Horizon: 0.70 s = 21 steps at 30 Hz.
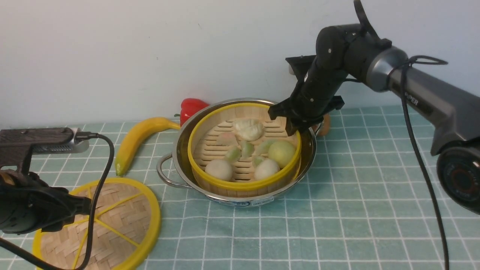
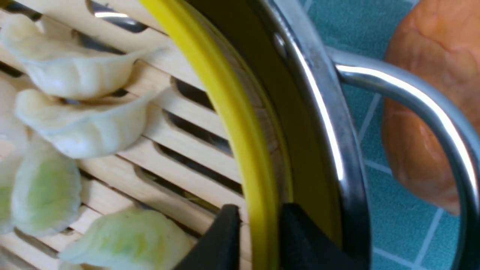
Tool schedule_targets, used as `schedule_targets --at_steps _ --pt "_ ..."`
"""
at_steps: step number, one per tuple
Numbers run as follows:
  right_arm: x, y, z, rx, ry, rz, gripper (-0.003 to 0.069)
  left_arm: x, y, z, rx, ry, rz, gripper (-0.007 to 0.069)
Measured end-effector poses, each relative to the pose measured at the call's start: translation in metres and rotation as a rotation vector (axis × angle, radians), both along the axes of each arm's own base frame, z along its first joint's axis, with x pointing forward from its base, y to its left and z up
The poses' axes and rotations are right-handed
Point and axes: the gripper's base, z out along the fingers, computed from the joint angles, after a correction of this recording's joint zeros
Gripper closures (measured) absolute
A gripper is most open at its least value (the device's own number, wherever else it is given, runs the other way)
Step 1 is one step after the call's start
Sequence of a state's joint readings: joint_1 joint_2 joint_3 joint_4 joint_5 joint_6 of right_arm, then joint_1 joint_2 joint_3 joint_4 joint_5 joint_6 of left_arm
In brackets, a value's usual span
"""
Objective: Place the steamer in the pot on the blue tablecloth, and put the lid on the steamer.
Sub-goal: 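Place the bamboo steamer basket of food into the steel pot with the right gripper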
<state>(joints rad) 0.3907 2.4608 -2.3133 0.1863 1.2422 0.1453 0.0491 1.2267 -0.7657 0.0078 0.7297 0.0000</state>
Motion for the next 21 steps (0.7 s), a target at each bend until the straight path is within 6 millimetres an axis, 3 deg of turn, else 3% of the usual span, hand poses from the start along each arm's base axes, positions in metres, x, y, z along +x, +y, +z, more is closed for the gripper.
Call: schedule_targets --at_steps 6,10,13,15,16,17,18,20,21 --pt "0.000 0.003 0.008 0.040 -0.008 -0.002 0.0273 0.007 0.000 0.000 0.002 -0.051 0.000 0.0381" --pt "-0.003 0.002 0.035 0.066 -0.065 -0.002 0.0194 0.019 0.001 -0.013 0.002 -0.039 -0.001 0.0381" --pt "-0.011 -0.001 0.074 0.095 -0.134 -0.001 0.0175 0.031 0.001 -0.027 0.001 -0.030 -0.001 0.0381" --pt "-0.022 -0.006 0.111 0.126 -0.200 0.001 0.0172 0.038 0.002 -0.036 0.001 -0.027 -0.001 0.0381" --pt "-0.024 -0.006 0.115 0.129 -0.208 0.001 0.0172 0.040 0.002 -0.038 0.000 -0.023 -0.002 0.0381" --pt "-0.035 -0.010 0.145 0.162 -0.258 0.003 0.0171 0.046 0.002 -0.045 0.000 -0.025 -0.002 0.0381" --pt "-0.039 -0.011 0.154 0.172 -0.275 0.004 0.0171 0.047 0.002 -0.046 0.000 -0.025 -0.002 0.0381" --pt "-0.068 -0.021 0.212 0.244 -0.380 0.013 0.0171 0.058 0.003 -0.056 -0.001 -0.009 -0.002 0.0381" --pt "-0.078 -0.024 0.229 0.266 -0.416 0.020 0.0171 0.062 0.003 -0.058 -0.001 -0.006 -0.002 0.0381"
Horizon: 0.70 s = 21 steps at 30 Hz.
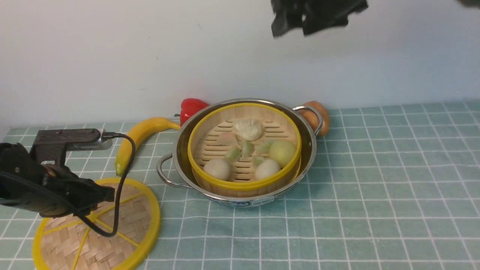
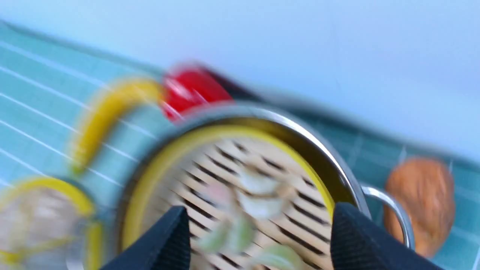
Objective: Place the steamer in the pot on the blue tablecloth, and put the lid on the steamer.
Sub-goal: 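Place the bamboo steamer basket of food into the steel pot with the right gripper, then grasp the bamboo steamer lid lying on the table by its centre knob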
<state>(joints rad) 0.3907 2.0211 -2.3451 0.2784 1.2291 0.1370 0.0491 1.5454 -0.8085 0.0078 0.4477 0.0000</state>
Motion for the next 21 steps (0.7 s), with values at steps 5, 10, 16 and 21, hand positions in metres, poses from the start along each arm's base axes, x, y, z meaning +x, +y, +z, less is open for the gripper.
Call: schedule_targets --at_steps 5,10,16,21 --pt "-0.082 -0.031 0.101 0.095 -0.241 0.037 0.0171 0.022 0.001 -0.008 -0.001 0.020 0.000 0.0381" --pt "-0.153 -0.061 0.159 0.145 -0.421 0.045 0.0171 0.026 0.001 -0.011 -0.004 0.071 0.001 0.0381" --pt "-0.234 -0.096 0.202 0.188 -0.603 0.026 0.0171 0.021 0.001 -0.012 -0.002 0.140 -0.002 0.0381" --pt "-0.273 -0.114 0.211 0.197 -0.663 0.011 0.0171 0.021 0.002 -0.012 0.002 0.139 0.001 0.0381"
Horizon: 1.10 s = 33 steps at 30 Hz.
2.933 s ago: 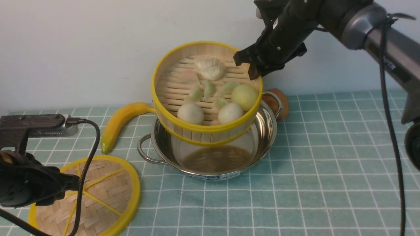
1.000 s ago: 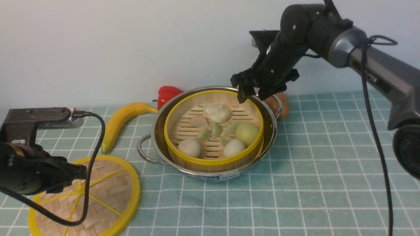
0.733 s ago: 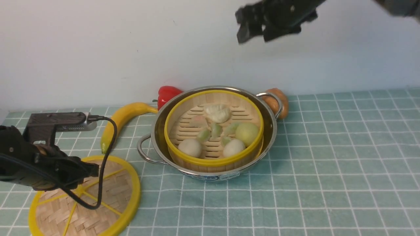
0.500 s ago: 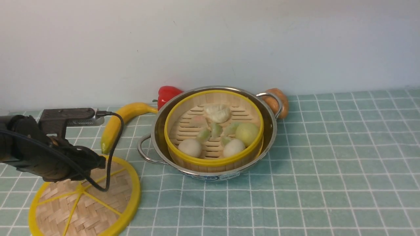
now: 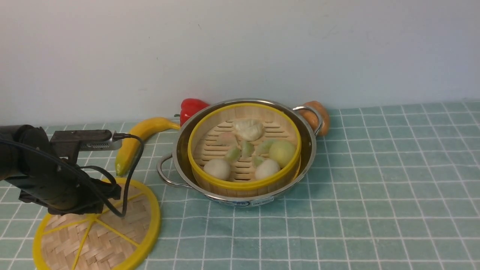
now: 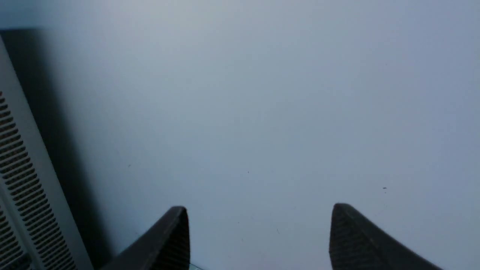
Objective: Place the steamer in the pot on the blue tablecloth, and put the lid on the steamer.
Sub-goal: 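Grasp the bamboo steamer lid lying on the table by its centre knob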
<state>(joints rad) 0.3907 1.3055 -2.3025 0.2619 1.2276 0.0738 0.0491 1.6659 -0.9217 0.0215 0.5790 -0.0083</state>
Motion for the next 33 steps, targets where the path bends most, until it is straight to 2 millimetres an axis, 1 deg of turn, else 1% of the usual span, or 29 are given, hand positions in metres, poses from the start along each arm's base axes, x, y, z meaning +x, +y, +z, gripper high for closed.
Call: schedule_targets --at_steps 3,6,10,14,17,20,21,23,24,26,28,29,30,31,33 --pt "-0.011 -0.005 -0.004 -0.005 0.010 -0.002 0.0171 0.000 0.000 0.000 0.000 0.000 0.001 0.0381" --pt "-0.018 -0.008 -0.014 -0.018 0.039 -0.003 0.0171 0.000 0.000 0.000 0.002 -0.001 -0.001 0.0381" --pt "-0.030 -0.013 -0.027 -0.036 0.076 -0.004 0.0171 0.001 0.000 -0.006 0.002 0.019 -0.002 0.0381" --pt "-0.043 -0.018 -0.026 -0.029 0.059 -0.004 0.0171 0.002 0.000 -0.012 0.001 0.041 -0.002 0.0381" --pt "-0.058 -0.024 -0.024 -0.017 0.030 -0.004 0.0171 0.003 0.000 -0.018 0.000 0.058 -0.002 0.0382" --pt "-0.071 -0.030 -0.022 -0.006 0.003 -0.004 0.0171 0.003 0.000 -0.017 0.001 0.062 -0.002 0.0419" --pt "-0.077 -0.032 -0.021 -0.001 -0.008 -0.004 0.0171 0.003 0.001 -0.016 0.004 0.067 -0.002 0.0454" --pt "-0.081 -0.034 -0.020 0.003 -0.017 -0.004 0.0171 0.004 0.001 -0.015 0.010 0.075 -0.007 0.0490" --pt "-0.085 -0.035 -0.020 0.006 -0.024 -0.004 0.0171 0.004 0.001 -0.013 0.013 0.087 -0.008 0.0508" --pt "-0.093 -0.039 -0.019 0.011 -0.043 -0.010 0.0171 0.007 0.003 -0.006 0.027 0.150 -0.014 0.0508" --pt "-0.096 -0.041 -0.018 0.013 -0.050 -0.018 0.0171 0.009 0.004 0.000 0.037 0.174 -0.017 0.0508" --pt "-0.101 -0.045 -0.018 0.016 -0.059 -0.035 0.0171 0.016 0.006 0.013 0.050 0.178 -0.019 0.0508" --pt "-0.101 -0.045 -0.018 0.018 -0.059 -0.038 0.0171 0.017 0.006 0.015 0.050 0.178 -0.018 0.0508" --pt "-0.104 -0.048 -0.018 0.024 -0.064 -0.055 0.0171 0.024 0.006 0.028 0.052 0.172 -0.015 0.0508" --pt "-0.109 -0.052 -0.018 0.033 -0.070 -0.077 0.0171 0.033 0.002 0.048 0.039 0.144 -0.014 0.0508"
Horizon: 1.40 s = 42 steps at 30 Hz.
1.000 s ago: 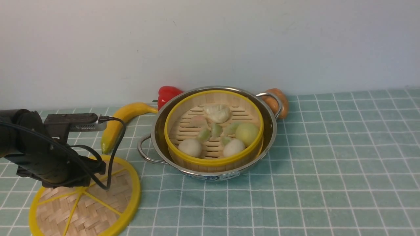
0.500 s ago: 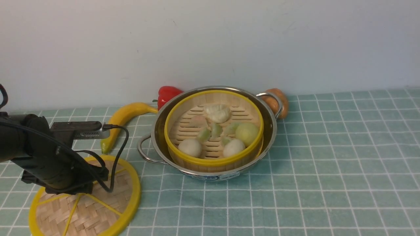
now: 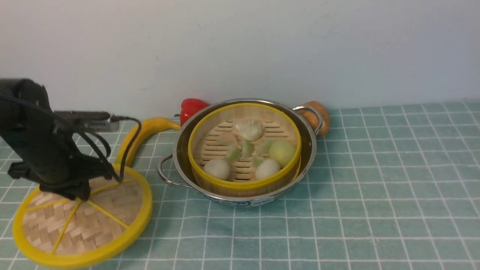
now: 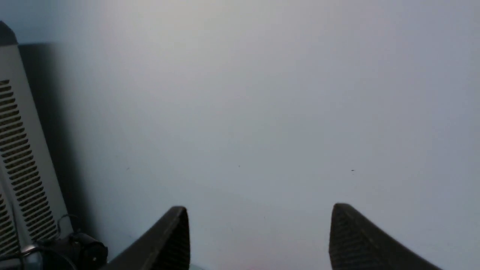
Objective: Place the steamer in the pot on the blue tablecloth, and put the lid on the steamer.
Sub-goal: 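Grasp the bamboo steamer lid lying on the table by its centre knob, then place the yellow bamboo steamer lid onto the steamer in the pot with the left gripper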
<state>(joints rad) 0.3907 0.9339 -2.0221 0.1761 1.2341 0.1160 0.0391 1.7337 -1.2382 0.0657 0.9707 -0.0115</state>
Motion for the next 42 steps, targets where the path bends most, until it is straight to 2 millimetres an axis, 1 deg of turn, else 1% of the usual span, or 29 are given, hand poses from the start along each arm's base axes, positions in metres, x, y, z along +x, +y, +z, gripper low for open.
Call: schedule_targets --at_steps 2,3,4,5,7,8,9,10,11,12,14,18,20,23,25,30,31,35,42 --pt "-0.005 -0.004 0.000 0.011 -0.007 -0.021 0.0171 0.012 -0.011 0.024 -0.016 -0.061 -0.029 0.0508" --pt "-0.007 -0.005 0.000 0.015 -0.009 -0.026 0.0171 0.016 -0.016 0.033 -0.013 -0.082 -0.061 0.0508" --pt "-0.009 -0.007 0.000 0.019 -0.013 -0.028 0.0171 0.021 -0.026 0.045 -0.012 -0.121 -0.102 0.0508" --pt "-0.012 -0.008 0.000 0.022 -0.018 -0.032 0.0171 0.024 -0.035 0.051 -0.011 -0.145 -0.139 0.0508" --pt "-0.014 -0.009 0.001 0.026 -0.022 -0.034 0.0171 0.032 -0.062 0.066 -0.038 -0.204 -0.217 0.0508" --pt "-0.015 -0.010 0.001 0.028 -0.023 -0.034 0.0171 0.034 -0.076 0.071 -0.061 -0.223 -0.245 0.0508" --pt "-0.015 -0.009 0.001 0.028 -0.023 -0.034 0.0171 0.035 -0.082 0.073 -0.066 -0.231 -0.261 0.0508" --pt "-0.015 -0.009 0.001 0.029 -0.023 -0.033 0.0171 0.038 -0.115 0.081 -0.095 -0.266 -0.331 0.0508" --pt "-0.015 -0.009 0.001 0.029 -0.023 -0.033 0.0171 0.039 -0.118 0.081 -0.095 -0.269 -0.337 0.0508" --pt "-0.015 -0.009 0.001 0.029 -0.023 -0.033 0.0171 0.041 -0.134 0.084 -0.098 -0.283 -0.361 0.0508" --pt "-0.015 -0.009 0.001 0.030 -0.022 -0.032 0.0171 0.044 -0.149 0.087 -0.087 -0.297 -0.370 0.0508" --pt "-0.015 -0.009 0.001 0.040 -0.017 -0.023 0.0171 0.052 -0.161 0.085 -0.054 -0.315 -0.374 0.0508" --pt "-0.015 -0.009 0.001 0.047 -0.013 -0.021 0.0171 0.058 -0.172 0.082 -0.053 -0.327 -0.393 0.0508" --pt "-0.015 -0.009 0.001 0.053 -0.009 -0.021 0.0171 0.064 -0.192 0.071 -0.054 -0.326 -0.436 0.0508" --pt "-0.015 -0.009 0.001 0.054 -0.009 -0.020 0.0171 0.066 -0.198 0.066 -0.055 -0.322 -0.448 0.0508" --pt "-0.016 -0.008 0.001 0.062 -0.005 -0.016 0.0171 0.073 -0.226 0.040 -0.054 -0.298 -0.513 0.0508" --pt "-0.016 -0.008 0.001 0.062 -0.005 -0.016 0.0171 0.073 -0.227 0.039 -0.054 -0.298 -0.516 0.0508" --pt "-0.016 -0.007 0.001 0.070 0.000 -0.002 0.0171 0.079 -0.238 0.028 -0.061 -0.305 -0.531 0.0508" --pt "-0.017 -0.007 0.001 0.085 0.009 0.006 0.0171 0.084 -0.244 0.025 -0.093 -0.359 -0.531 0.0508"
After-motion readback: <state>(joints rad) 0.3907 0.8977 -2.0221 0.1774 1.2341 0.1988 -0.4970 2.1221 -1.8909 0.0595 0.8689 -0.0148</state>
